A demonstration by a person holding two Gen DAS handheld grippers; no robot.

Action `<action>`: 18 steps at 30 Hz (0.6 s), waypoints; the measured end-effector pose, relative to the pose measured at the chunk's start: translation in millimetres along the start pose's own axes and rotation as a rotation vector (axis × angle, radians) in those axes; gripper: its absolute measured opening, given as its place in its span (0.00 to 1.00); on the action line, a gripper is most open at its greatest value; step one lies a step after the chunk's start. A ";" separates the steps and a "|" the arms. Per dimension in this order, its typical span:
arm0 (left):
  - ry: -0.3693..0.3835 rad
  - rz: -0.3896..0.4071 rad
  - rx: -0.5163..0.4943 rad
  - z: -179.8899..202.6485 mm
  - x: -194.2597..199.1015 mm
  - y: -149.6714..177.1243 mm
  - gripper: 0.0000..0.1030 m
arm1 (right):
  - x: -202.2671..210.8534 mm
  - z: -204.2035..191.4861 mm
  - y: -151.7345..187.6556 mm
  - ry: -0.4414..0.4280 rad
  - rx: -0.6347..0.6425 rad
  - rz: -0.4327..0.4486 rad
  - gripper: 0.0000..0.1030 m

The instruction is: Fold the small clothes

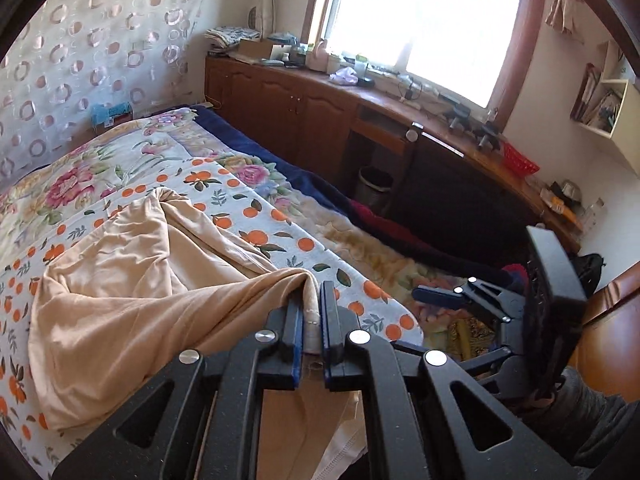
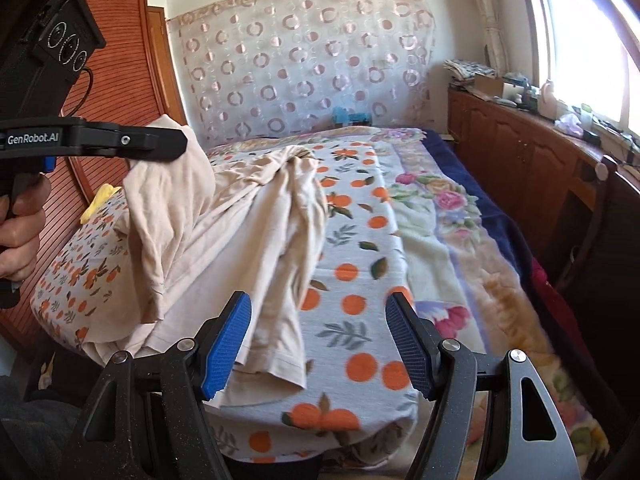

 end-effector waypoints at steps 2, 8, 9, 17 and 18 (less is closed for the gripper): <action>-0.010 -0.026 -0.001 -0.1 -6.3 2.8 0.10 | 1.6 0.9 3.1 0.003 -0.006 -0.005 0.70; -0.041 0.009 -0.026 -7.7 9.3 10.1 0.54 | 0.4 -2.6 1.4 -0.002 0.001 -0.019 0.70; -0.051 0.026 -0.025 -12.6 15.8 10.3 0.58 | 0.1 -4.3 -0.6 -0.003 0.004 -0.019 0.70; -0.233 0.114 0.057 -105.0 72.0 26.5 0.62 | -12.6 -23.4 -27.7 -0.047 0.095 0.004 0.70; -0.261 0.118 0.073 -118.9 77.7 30.2 0.62 | -15.9 -29.6 -33.4 -0.060 0.109 0.007 0.70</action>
Point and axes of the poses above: each gripper's, at about its wrist camera, not at the fingertips, and x roughly against the way its jaws point, z to its right, y to its underside, the point moved 6 cm from there along -x, roughly the way its jaws point, and after that the axes turned 10 degrees about x, right-handed, at the moved point
